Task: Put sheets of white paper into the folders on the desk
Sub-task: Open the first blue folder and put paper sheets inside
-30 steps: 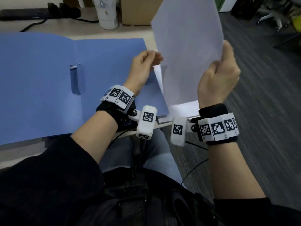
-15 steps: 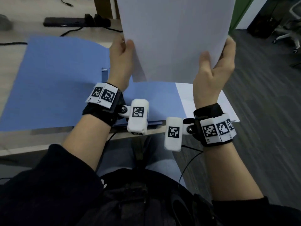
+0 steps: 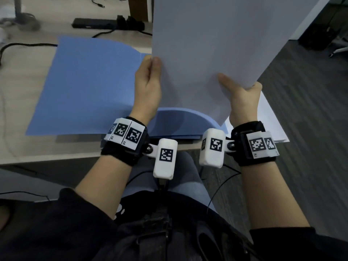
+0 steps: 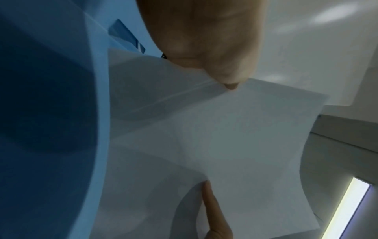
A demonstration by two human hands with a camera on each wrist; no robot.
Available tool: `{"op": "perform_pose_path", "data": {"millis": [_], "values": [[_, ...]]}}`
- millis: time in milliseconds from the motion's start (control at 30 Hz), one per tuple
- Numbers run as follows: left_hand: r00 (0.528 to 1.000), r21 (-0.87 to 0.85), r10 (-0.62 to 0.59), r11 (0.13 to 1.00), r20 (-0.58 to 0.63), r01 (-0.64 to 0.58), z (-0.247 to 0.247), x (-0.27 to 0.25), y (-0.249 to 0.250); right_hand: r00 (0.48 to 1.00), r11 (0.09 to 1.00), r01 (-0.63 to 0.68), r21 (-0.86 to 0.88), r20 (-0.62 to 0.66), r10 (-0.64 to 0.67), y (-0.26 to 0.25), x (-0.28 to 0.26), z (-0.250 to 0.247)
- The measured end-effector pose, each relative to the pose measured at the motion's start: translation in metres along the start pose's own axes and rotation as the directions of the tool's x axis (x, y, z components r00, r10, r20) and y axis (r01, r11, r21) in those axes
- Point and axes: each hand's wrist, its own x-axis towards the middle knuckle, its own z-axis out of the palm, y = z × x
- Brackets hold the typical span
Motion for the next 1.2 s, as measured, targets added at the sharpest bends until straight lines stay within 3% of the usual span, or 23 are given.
{"op": "perform_pose_path", "data": {"millis": [100,267,367,467,600,767,867,1200], "values": [[1.000,-0.030,0.024,0.999,-0.011,-0.024,-0.003,0.003,0.002,1.000,1.000,0.001,0.002,-0.013,-0.001,-0.001,0.002,0.000],[0.985,-0.067,-0.148,0.987,-0.084,0.143,-0.002,-0.012,-0.015,0.994,0.989,-0.112,-0.092,-0.002,0.112,0.018,-0.007,-0.002],[0.978,-0.056,-0.177,0.984,-0.113,0.172,-0.002,-0.011,-0.019,0.995,0.991,-0.101,-0.088,-0.005,0.101,0.022,-0.007,0.002],[0.979,0.012,-0.188,0.982,-0.078,0.189,-0.008,-0.002,-0.016,0.999,0.988,-0.051,-0.143,0.002,0.052,0.017,0.002,0.005],[0.957,0.214,-0.289,0.937,0.025,0.277,-0.028,0.013,-0.017,0.995,0.969,-0.030,-0.244,0.087,0.053,0.013,0.016,0.004],[0.981,0.512,-0.172,0.838,-0.086,0.191,-0.054,0.023,-0.033,0.975,0.909,-0.171,-0.380,0.065,0.211,0.027,0.027,0.003],[0.989,0.664,-0.133,0.735,-0.063,0.141,-0.062,0.021,-0.041,0.961,0.871,-0.243,-0.427,0.013,0.275,0.044,0.032,0.003],[0.977,0.780,-0.204,0.620,0.055,0.086,-0.067,0.014,-0.061,0.929,0.750,-0.327,-0.575,-0.051,0.366,0.073,0.037,0.005]]}}
